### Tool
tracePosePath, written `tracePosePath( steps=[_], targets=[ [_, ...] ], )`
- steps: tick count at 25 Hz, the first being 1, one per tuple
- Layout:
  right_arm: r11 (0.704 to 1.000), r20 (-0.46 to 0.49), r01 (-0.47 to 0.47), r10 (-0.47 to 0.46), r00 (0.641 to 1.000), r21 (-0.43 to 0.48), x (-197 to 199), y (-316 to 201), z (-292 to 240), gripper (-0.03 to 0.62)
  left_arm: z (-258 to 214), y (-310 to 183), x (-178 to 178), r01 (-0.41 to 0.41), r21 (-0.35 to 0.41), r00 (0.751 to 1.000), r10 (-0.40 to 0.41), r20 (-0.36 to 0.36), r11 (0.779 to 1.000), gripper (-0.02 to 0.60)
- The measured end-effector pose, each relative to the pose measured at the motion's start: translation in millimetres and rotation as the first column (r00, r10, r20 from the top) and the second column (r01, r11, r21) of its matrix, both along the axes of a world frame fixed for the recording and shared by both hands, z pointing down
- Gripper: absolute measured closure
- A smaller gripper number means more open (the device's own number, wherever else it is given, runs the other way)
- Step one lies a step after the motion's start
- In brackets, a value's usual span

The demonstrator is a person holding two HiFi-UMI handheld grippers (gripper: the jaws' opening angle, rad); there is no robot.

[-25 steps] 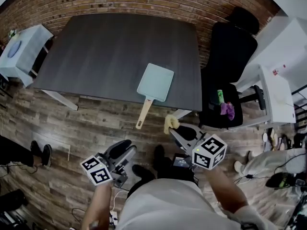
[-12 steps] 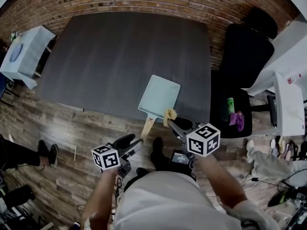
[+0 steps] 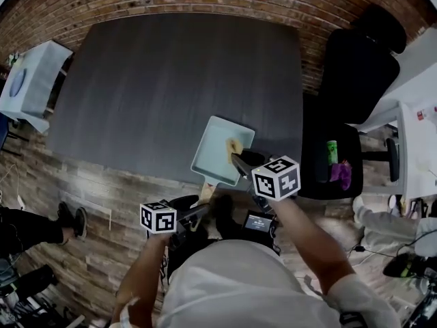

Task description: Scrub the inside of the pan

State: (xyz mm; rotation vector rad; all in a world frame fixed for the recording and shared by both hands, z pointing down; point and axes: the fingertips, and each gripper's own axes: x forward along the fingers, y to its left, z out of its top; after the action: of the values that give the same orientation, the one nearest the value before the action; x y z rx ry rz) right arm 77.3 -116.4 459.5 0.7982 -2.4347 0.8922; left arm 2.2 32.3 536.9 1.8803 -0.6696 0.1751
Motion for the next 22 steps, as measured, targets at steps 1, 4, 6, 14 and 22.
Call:
tracePosePath(
  steps=[1, 4, 6, 14, 22],
  targets=[
    [1.0, -0.009, -0.004, 0.004, 1.0, -0.005, -2, -6, 4, 0.539, 4, 0, 4, -0.025, -0.016, 1.0, 0.024, -0.009, 1.0, 0.301],
    [1.0, -0.06, -0.012, 0.012, 0.998, -0.008, -10, -23, 15, 0.539, 12, 1, 18, -0.102, -0.062, 0.993, 0.098, -0.062, 0.993, 0.302],
    [1.0, -0.099, -0.019, 0.018, 0.995, -0.007, -18, -33, 24, 0.539, 16, 2, 27, -0.156, -0.088, 0.984, 0.148, -0.097, 0.984, 0.319],
    [0.999, -0.226, -0.047, 0.047, 0.973, 0.005, -46, -72, 55, 0.539, 16, -10, 43, -0.238, -0.182, 0.944, 0.184, -0.272, 0.954, 0.432],
    [0.982, -0.297, -0.182, 0.189, 0.936, 0.051, -46, -95, 63, 0.539, 13, -11, 43, -0.181, -0.259, 0.955, 0.106, -0.279, 0.949, 0.472]
  ],
)
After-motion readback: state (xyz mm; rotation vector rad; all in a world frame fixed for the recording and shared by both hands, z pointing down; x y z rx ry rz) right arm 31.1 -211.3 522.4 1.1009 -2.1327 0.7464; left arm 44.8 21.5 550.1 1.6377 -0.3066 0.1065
